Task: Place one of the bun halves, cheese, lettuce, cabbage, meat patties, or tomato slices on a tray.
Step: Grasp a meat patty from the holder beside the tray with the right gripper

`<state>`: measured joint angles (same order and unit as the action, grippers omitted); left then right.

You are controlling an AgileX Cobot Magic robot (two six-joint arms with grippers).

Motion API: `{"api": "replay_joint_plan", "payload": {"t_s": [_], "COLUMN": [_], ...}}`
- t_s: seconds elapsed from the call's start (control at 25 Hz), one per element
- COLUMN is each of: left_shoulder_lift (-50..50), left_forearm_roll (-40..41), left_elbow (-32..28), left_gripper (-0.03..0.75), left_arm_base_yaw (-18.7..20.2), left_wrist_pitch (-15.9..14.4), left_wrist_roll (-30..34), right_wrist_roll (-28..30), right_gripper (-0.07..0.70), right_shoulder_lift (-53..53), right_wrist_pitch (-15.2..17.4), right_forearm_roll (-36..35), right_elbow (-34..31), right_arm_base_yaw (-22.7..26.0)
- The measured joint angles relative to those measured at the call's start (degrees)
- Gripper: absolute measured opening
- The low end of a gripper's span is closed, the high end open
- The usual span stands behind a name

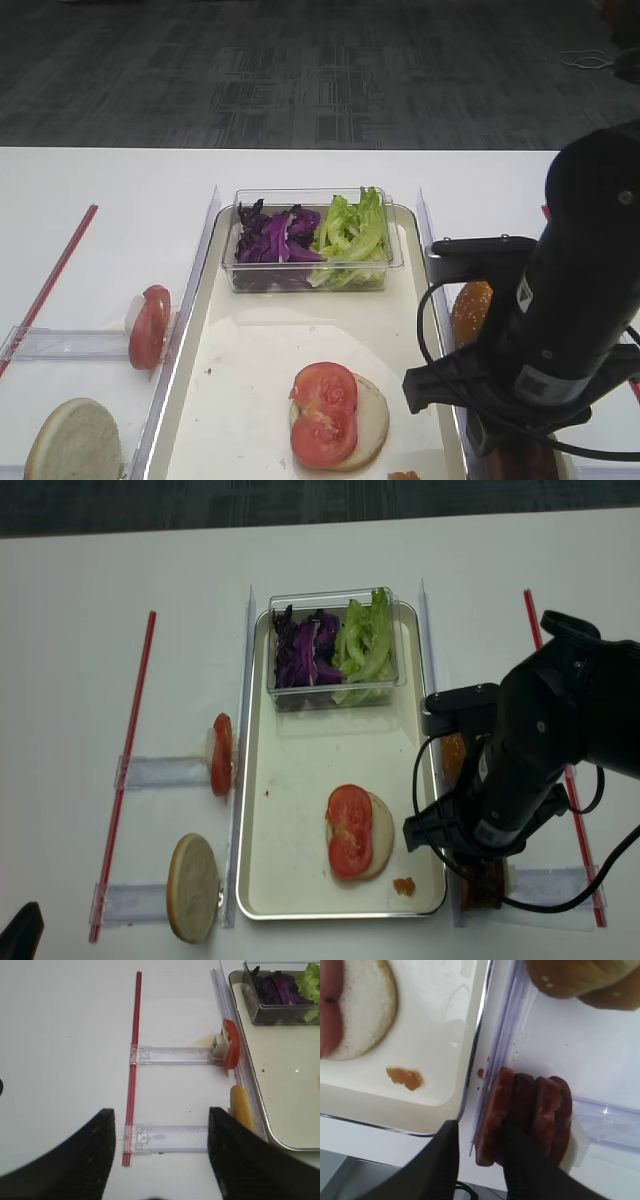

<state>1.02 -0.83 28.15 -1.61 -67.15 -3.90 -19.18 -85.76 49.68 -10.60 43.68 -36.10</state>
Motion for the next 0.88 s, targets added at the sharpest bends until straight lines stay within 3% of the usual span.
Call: {"api": "replay_joint_plan", "payload": {"t_s": [0.36, 0.76, 0.88], "left_shoulder_lift": [0.0, 0.0, 0.0], "left_forearm_roll": [0.0, 0.0, 0.0], "left_elbow": [0.0, 0.0, 0.0], "left_gripper": [0.420, 0.420, 0.420], "left_arm_base_yaw": [0.0, 0.0, 0.0], "left_wrist_pitch": [0.0, 0.0, 0.0], "left_wrist_roll": [0.0, 0.0, 0.0], "right_wrist_roll": [0.0, -0.1, -0.1], "right_gripper": [0.211, 0.054, 0.037], "right_shoulder_lift": [-2.5, -2.8, -3.0], "right_wrist_pitch": [0.9, 1.4, 1.4], "right_forearm_roll": [0.4, -0.2, -0.6], "right_elbow": [0.6, 0.6, 0.6], "right_arm_base_yaw": [0.0, 0.0, 0.0]}}
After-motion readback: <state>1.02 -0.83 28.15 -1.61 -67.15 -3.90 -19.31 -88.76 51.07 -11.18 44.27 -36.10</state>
